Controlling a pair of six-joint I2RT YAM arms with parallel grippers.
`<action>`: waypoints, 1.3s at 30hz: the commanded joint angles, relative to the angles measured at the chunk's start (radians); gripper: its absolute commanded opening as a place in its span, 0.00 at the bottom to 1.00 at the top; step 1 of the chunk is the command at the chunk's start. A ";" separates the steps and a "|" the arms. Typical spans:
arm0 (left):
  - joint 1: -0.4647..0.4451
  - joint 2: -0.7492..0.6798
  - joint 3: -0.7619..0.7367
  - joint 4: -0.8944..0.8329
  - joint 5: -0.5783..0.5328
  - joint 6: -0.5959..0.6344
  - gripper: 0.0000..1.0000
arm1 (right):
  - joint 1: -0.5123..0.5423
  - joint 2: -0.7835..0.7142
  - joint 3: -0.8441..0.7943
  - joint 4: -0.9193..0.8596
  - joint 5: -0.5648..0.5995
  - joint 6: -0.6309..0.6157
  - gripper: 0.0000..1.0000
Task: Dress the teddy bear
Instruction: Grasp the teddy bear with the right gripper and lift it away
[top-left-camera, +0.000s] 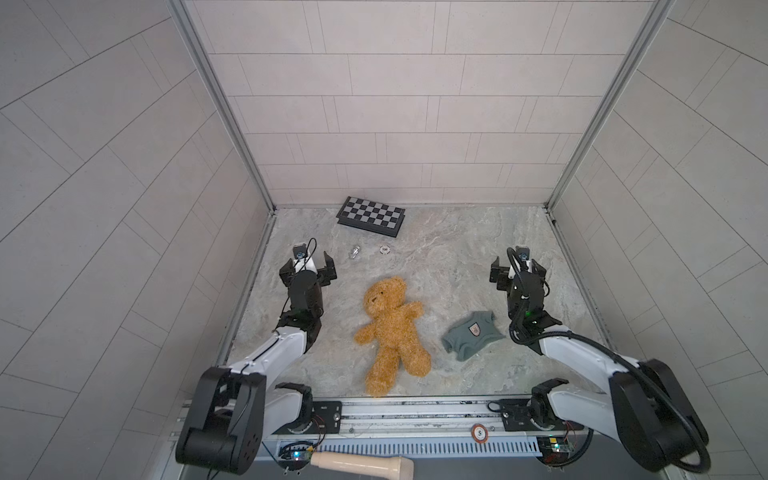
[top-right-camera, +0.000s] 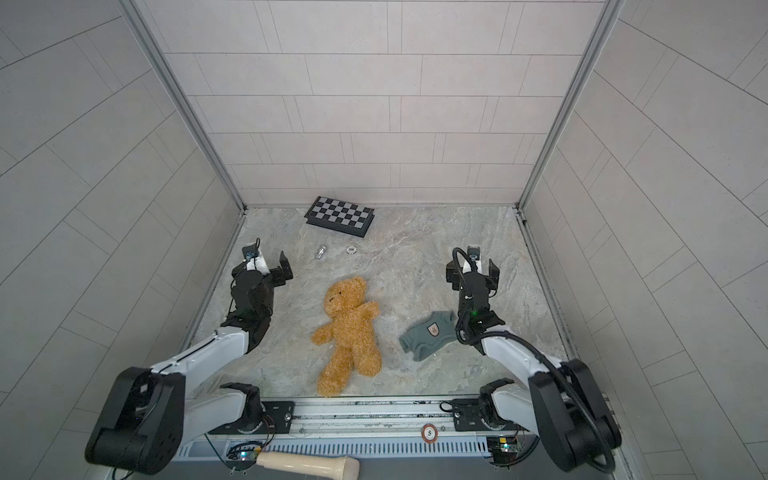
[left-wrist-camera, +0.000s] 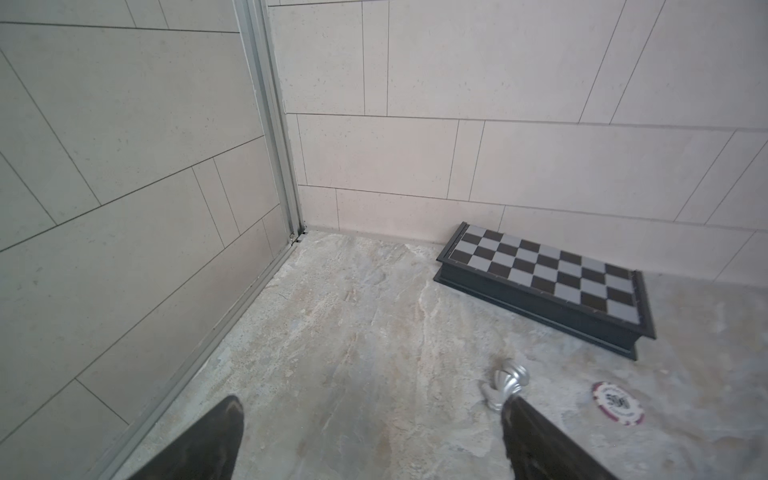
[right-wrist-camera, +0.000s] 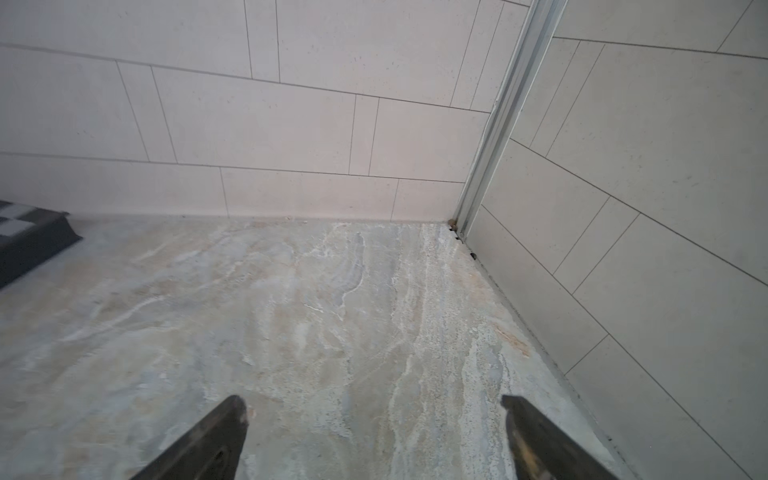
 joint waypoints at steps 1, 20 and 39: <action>-0.035 -0.102 0.094 -0.296 0.053 -0.186 1.00 | 0.038 -0.123 0.135 -0.531 -0.016 0.203 0.99; -0.217 -0.175 0.266 -0.753 0.390 -0.442 1.00 | 0.676 0.237 0.477 -0.826 -0.630 0.535 0.99; -0.217 -0.200 0.219 -0.712 0.406 -0.426 1.00 | 0.700 0.585 0.490 -0.631 -0.668 0.602 0.99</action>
